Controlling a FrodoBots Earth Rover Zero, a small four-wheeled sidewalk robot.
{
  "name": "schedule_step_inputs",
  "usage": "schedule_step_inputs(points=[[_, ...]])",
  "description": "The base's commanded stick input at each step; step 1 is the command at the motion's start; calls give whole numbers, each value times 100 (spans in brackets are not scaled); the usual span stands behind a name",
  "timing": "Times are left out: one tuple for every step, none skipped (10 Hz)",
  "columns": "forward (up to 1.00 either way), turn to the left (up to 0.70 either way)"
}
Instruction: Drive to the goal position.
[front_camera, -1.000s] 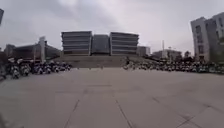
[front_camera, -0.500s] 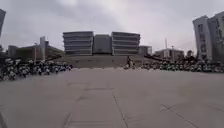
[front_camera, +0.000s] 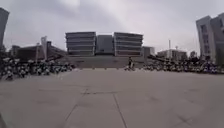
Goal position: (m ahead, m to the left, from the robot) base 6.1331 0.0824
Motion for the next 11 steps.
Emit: schedule_step_inputs(points=[[70, 15], [70, 15], [70, 15], [70, 14], [70, 14], [70, 14], [70, 14], [70, 10], [70, 7], [70, 5], [70, 3]])
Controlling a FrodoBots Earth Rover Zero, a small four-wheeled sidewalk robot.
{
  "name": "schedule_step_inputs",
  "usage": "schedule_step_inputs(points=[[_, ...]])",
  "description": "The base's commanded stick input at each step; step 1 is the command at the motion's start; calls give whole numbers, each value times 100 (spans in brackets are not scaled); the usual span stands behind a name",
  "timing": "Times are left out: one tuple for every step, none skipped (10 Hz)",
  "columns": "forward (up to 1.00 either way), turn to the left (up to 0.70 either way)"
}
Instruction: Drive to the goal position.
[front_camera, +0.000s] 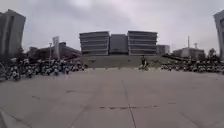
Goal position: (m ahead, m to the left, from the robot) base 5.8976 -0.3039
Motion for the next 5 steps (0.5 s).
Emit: schedule_step_inputs(points=[[70, 2], [70, 2], [70, 2], [70, 2], [70, 2]])
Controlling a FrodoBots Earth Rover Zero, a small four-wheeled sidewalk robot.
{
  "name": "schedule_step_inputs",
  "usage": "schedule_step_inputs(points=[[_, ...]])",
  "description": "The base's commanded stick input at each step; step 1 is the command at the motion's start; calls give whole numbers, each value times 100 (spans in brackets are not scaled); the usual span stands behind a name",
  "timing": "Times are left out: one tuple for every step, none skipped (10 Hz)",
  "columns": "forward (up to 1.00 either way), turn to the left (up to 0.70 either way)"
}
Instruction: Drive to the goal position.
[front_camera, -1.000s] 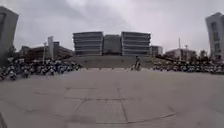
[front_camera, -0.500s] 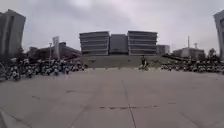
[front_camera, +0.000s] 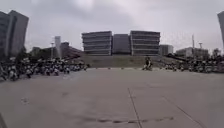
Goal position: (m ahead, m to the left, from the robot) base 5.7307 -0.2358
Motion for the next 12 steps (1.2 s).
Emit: schedule_step_inputs(points=[[70, 2], [70, 2], [70, 2], [70, 2], [70, 2], [70, 2], [70, 2], [70, 2], [70, 2], [70, 2], [70, 2], [70, 2]])
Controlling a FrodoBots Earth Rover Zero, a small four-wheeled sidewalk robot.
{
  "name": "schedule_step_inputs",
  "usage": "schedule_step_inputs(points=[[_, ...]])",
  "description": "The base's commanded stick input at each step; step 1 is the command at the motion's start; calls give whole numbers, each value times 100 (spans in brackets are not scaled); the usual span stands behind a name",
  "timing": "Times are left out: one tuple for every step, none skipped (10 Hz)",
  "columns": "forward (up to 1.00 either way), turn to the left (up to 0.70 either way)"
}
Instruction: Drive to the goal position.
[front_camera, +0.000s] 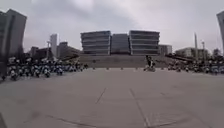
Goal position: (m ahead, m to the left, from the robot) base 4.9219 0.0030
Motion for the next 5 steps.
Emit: schedule_step_inputs(points=[[70, 2], [70, 2], [70, 2], [70, 2], [70, 2]])
